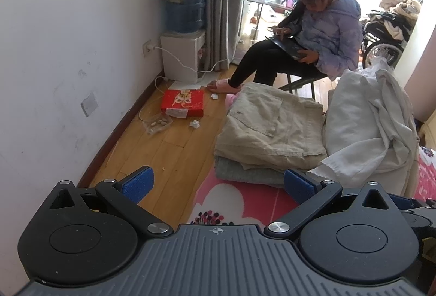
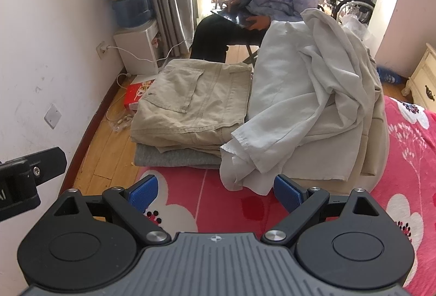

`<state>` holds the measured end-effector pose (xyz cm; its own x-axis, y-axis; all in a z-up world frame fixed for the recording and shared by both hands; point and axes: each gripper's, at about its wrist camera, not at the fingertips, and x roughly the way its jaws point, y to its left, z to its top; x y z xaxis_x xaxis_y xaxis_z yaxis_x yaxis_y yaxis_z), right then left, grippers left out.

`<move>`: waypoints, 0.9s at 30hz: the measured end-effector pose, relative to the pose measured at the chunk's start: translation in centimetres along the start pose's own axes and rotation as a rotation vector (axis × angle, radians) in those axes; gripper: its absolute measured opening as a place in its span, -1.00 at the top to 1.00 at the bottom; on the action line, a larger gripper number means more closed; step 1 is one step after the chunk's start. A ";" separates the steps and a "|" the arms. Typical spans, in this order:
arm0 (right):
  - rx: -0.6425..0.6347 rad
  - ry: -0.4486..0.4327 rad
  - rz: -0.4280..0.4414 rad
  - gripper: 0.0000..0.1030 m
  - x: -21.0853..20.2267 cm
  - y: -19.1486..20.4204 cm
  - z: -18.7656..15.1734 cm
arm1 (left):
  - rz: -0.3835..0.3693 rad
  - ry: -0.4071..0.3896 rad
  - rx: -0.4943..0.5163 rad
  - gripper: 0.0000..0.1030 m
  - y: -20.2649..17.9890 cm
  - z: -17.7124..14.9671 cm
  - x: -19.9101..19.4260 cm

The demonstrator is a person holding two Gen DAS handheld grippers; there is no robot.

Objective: Fold clothes

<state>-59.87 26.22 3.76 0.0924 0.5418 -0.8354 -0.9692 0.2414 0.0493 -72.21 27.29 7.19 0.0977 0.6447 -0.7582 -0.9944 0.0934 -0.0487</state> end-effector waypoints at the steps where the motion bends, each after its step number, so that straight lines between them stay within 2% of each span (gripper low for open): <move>1: 0.006 0.004 0.001 -0.84 0.1 -0.1 0.1 | -0.004 0.000 0.002 -0.99 0.0 0.0 0.1; 9: 0.047 0.028 -0.005 -0.84 1.1 -0.5 0.6 | -0.027 0.004 0.014 -0.99 -0.1 0.1 1.3; 15: 0.048 0.012 0.007 -0.84 2.4 -0.7 0.2 | -0.039 -0.011 0.010 -0.99 0.4 -0.2 2.3; 18: 0.038 -0.044 0.048 -0.84 2.9 -0.9 0.0 | -0.028 -0.015 0.000 -0.99 0.8 -0.1 3.5; 20: 0.017 -0.104 0.105 -0.84 3.2 -1.2 -0.1 | -0.016 -0.017 -0.003 -0.99 1.0 0.4 4.6; 24: -0.032 -0.203 0.199 -0.84 4.6 -2.2 0.4 | 0.019 -0.047 -0.008 -0.99 0.4 2.4 7.8; 27: -0.089 -0.233 0.222 -0.83 6.2 -2.8 1.3 | 0.031 -0.051 -0.012 -0.99 -0.7 4.3 11.3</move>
<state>-56.27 29.96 -0.80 -0.0833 0.7457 -0.6611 -0.9867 0.0312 0.1596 -70.28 37.73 1.46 0.0689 0.6852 -0.7250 -0.9974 0.0642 -0.0341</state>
